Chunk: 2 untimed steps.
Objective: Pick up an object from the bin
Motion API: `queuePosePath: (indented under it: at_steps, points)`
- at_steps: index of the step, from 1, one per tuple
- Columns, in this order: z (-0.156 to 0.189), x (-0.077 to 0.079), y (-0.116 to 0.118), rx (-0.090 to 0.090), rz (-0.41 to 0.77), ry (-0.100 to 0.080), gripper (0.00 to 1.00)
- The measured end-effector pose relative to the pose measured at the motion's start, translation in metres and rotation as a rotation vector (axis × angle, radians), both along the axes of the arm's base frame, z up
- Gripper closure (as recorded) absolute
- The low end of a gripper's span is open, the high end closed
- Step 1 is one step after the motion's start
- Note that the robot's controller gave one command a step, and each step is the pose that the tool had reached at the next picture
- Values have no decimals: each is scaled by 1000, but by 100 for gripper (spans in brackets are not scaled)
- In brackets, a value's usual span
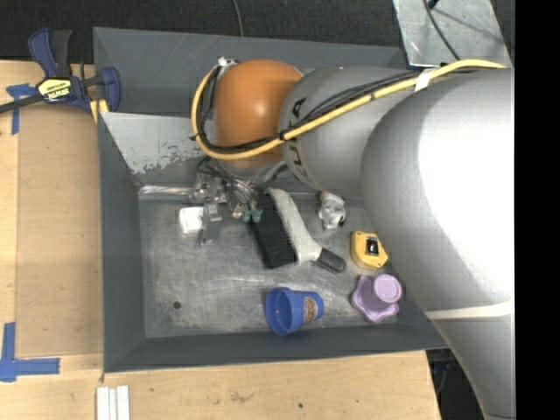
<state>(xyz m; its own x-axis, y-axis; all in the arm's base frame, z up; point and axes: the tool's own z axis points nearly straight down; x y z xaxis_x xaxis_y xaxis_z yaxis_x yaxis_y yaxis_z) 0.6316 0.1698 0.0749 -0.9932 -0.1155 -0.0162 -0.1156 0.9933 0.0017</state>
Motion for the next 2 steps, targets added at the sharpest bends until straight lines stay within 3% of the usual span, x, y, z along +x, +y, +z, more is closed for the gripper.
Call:
queuePosePath:
  at_steps: [1,2]
  points:
    - [0,0,0,0,0,0,100]
    - [120,-11,-8,-2,-36,13,100]
